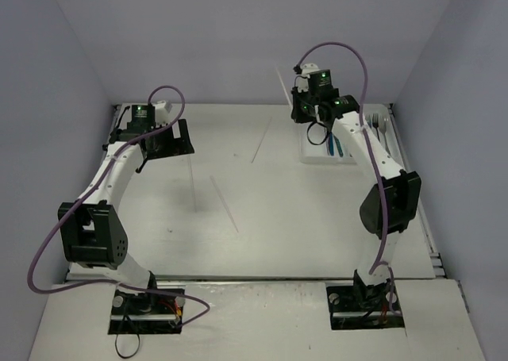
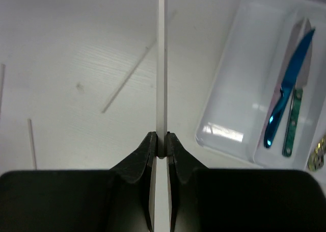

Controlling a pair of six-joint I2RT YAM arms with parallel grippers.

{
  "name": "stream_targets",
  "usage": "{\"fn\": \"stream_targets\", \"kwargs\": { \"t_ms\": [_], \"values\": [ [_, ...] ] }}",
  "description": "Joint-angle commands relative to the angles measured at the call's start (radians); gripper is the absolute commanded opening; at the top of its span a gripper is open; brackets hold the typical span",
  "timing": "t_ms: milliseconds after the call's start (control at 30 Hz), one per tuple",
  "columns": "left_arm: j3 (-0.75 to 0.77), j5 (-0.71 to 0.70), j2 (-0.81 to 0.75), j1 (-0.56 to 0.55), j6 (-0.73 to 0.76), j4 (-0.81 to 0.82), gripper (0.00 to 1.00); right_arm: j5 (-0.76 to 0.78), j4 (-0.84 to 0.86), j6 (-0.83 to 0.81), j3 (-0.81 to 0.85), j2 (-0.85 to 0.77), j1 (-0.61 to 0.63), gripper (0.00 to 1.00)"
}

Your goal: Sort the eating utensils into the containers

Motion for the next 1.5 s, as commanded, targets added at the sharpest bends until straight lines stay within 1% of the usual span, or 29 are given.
{"fn": "stream_targets", "kwargs": {
  "t_ms": [0, 167, 267, 367, 833, 933, 1100, 1200, 1300, 1400, 1467],
  "values": [
    [0.018, 0.041, -0.064, 0.003, 0.003, 0.043, 0.94, 0.087, 0.002, 0.113, -0.141, -0.067, -0.054, 0.00],
    [0.030, 0.066, -0.061, 0.003, -0.013, 0.054, 0.94, 0.128, 0.002, 0.157, -0.233, -0.100, -0.096, 0.00],
    [0.034, 0.033, -0.052, 0.003, -0.010, 0.051, 0.94, 0.112, 0.002, 0.162, -0.249, -0.084, -0.109, 0.00],
    [0.035, 0.033, -0.045, 0.003, -0.007, 0.044, 0.94, 0.092, 0.004, 0.164, -0.248, -0.061, -0.120, 0.00],
    [0.020, 0.030, -0.023, 0.003, -0.010, 0.043, 0.94, 0.003, 0.001, 0.175, -0.100, 0.161, -0.177, 0.00],
    [0.022, 0.033, -0.019, 0.003, -0.014, 0.042, 0.94, -0.004, 0.000, 0.180, -0.061, 0.190, -0.183, 0.00],
    [0.022, 0.035, -0.007, 0.003, -0.019, 0.043, 0.94, -0.061, -0.002, 0.190, -0.012, 0.245, -0.198, 0.00],
    [0.022, 0.032, -0.005, 0.003, -0.019, 0.044, 0.94, -0.085, -0.002, 0.191, 0.016, 0.274, -0.209, 0.02],
    [0.023, 0.028, -0.005, 0.003, -0.019, 0.041, 0.94, -0.092, -0.004, 0.191, 0.047, 0.300, -0.214, 0.16],
    [0.025, 0.026, -0.008, 0.003, -0.020, 0.040, 0.94, -0.120, -0.007, 0.193, 0.059, 0.303, -0.220, 0.36],
    [0.023, 0.026, -0.013, 0.003, -0.019, 0.040, 0.94, -0.130, -0.007, 0.194, 0.059, 0.291, -0.220, 0.42]
  ]
}}
